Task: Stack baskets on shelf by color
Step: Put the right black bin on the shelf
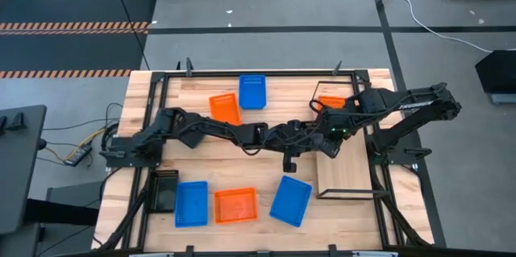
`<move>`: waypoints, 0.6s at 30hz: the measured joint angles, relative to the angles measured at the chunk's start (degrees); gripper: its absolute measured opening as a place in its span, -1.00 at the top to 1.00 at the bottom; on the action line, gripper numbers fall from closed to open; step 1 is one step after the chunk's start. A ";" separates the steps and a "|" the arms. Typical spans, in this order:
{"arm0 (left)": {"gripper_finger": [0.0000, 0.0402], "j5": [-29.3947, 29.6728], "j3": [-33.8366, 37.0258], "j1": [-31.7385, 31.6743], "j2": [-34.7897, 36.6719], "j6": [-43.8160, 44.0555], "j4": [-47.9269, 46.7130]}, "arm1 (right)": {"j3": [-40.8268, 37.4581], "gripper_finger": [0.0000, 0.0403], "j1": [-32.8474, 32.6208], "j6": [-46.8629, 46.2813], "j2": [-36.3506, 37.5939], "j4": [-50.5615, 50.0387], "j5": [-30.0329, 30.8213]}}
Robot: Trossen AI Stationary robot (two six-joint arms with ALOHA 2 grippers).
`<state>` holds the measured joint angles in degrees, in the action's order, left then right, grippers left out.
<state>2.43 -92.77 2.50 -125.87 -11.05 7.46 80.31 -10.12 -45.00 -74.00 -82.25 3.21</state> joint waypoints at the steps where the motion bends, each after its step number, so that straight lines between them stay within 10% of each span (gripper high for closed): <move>1: 0.94 0.00 -0.02 0.00 -0.14 0.00 0.17 | 0.00 0.33 -0.48 2.56 -0.17 0.90 -0.37; 18: 0.94 0.14 0.09 -0.20 -0.89 0.05 -0.70 | -0.04 0.33 -5.17 16.52 -14.32 0.15 -3.30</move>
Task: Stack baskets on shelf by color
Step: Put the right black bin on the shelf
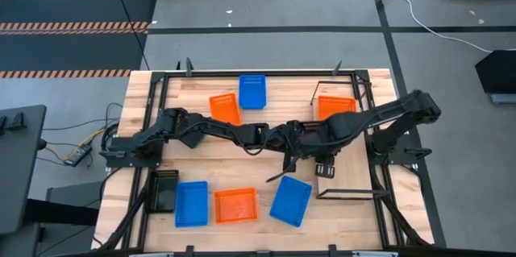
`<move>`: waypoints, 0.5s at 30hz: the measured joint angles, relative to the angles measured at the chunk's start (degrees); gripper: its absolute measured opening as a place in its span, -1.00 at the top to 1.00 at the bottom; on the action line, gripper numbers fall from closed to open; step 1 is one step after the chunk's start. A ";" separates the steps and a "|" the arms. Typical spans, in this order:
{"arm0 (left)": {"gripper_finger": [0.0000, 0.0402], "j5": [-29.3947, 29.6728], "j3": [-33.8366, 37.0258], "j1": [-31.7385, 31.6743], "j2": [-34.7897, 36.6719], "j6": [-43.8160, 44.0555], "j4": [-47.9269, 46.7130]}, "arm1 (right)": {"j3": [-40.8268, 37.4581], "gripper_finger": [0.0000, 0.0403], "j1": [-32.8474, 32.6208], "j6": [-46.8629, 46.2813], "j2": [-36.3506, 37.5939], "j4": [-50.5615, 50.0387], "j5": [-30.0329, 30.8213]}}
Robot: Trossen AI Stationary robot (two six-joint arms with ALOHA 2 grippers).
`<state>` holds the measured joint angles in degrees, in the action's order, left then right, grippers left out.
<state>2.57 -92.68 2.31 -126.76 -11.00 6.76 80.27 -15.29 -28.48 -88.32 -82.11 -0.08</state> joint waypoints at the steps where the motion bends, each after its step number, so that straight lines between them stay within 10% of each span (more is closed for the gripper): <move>1: 0.93 -0.01 0.00 0.00 0.00 -0.08 -0.01 | 0.01 0.33 0.00 -0.18 -0.57 0.00 0.03; 15: 0.93 -0.03 -0.02 0.07 0.00 0.20 0.14 | -0.02 0.33 -1.24 -3.02 1.49 -1.59 5.57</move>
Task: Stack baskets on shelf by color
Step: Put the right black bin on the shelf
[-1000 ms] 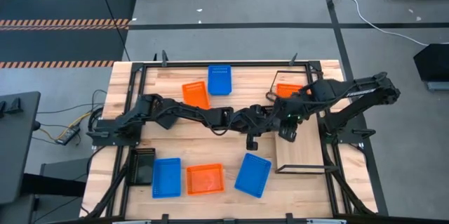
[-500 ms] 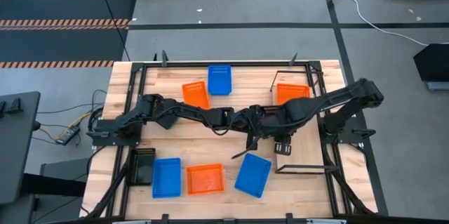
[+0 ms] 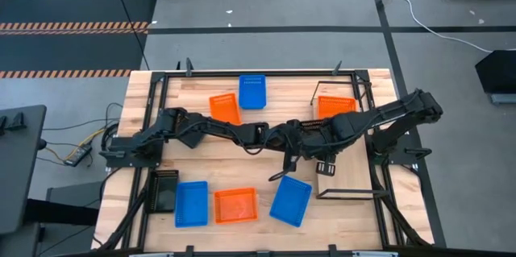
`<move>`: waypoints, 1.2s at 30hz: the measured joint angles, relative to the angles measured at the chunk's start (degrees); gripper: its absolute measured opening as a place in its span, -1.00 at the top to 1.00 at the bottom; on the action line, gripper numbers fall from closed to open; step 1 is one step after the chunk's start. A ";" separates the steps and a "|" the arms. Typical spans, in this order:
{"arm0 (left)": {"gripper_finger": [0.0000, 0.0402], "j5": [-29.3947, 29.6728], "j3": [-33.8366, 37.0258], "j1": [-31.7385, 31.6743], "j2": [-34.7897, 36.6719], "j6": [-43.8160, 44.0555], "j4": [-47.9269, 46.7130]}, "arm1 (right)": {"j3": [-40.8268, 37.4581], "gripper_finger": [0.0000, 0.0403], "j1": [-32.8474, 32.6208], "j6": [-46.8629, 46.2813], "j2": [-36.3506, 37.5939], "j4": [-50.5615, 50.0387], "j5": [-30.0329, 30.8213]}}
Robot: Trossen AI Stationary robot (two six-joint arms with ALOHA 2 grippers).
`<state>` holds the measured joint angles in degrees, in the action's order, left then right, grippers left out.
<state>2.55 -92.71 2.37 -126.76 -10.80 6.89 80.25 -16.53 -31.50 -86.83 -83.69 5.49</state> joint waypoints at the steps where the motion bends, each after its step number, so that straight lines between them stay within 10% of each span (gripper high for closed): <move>1: 0.93 0.02 0.00 0.00 0.00 0.10 0.12 | 0.00 0.33 -0.25 0.04 0.25 -0.23 1.10; 36: 0.95 -0.03 -0.07 0.81 0.15 1.23 -0.35 | -6.79 0.33 -3.24 -2.69 0.66 1.59 3.69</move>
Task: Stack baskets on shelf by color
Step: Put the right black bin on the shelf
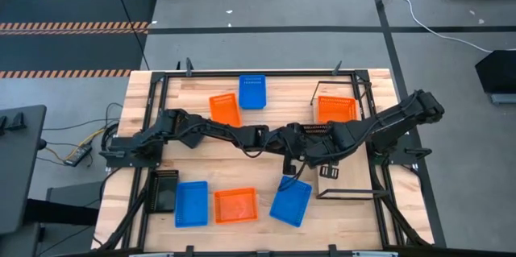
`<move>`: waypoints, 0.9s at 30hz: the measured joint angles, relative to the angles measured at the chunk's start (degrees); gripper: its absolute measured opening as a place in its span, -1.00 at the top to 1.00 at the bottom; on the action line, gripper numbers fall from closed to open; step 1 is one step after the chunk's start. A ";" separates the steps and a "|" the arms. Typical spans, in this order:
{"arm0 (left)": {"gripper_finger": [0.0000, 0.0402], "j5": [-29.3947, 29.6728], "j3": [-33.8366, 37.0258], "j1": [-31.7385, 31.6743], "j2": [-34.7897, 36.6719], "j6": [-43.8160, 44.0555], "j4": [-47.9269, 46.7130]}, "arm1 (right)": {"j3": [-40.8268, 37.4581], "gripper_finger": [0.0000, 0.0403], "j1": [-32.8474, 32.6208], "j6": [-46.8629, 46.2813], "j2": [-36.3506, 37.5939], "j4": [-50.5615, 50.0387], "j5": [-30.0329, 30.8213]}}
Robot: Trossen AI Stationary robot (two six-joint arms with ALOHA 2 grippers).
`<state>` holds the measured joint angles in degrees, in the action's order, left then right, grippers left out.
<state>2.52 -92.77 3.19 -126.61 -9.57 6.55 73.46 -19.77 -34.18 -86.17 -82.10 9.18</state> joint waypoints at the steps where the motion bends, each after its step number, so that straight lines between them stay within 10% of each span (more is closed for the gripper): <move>1: 0.95 0.00 0.00 0.05 0.00 -0.02 0.05 | -0.40 0.33 -0.02 -0.30 0.00 -0.02 0.24; 7: 0.93 -0.01 0.00 0.25 0.00 -0.08 1.23 | -0.85 0.41 -0.02 -0.69 0.00 0.65 0.67; 14: 0.73 0.00 0.00 0.47 0.27 -0.17 2.76 | -0.86 0.94 -0.15 -0.11 0.00 0.46 -1.59; 27: 0.49 0.29 -0.09 0.61 7.30 -3.13 -4.20 | -0.88 0.96 -6.13 -6.48 0.01 -7.88 -2.13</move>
<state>2.81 -92.86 3.79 -119.31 -12.70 2.34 72.58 -25.90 -40.67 -86.16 -89.99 7.05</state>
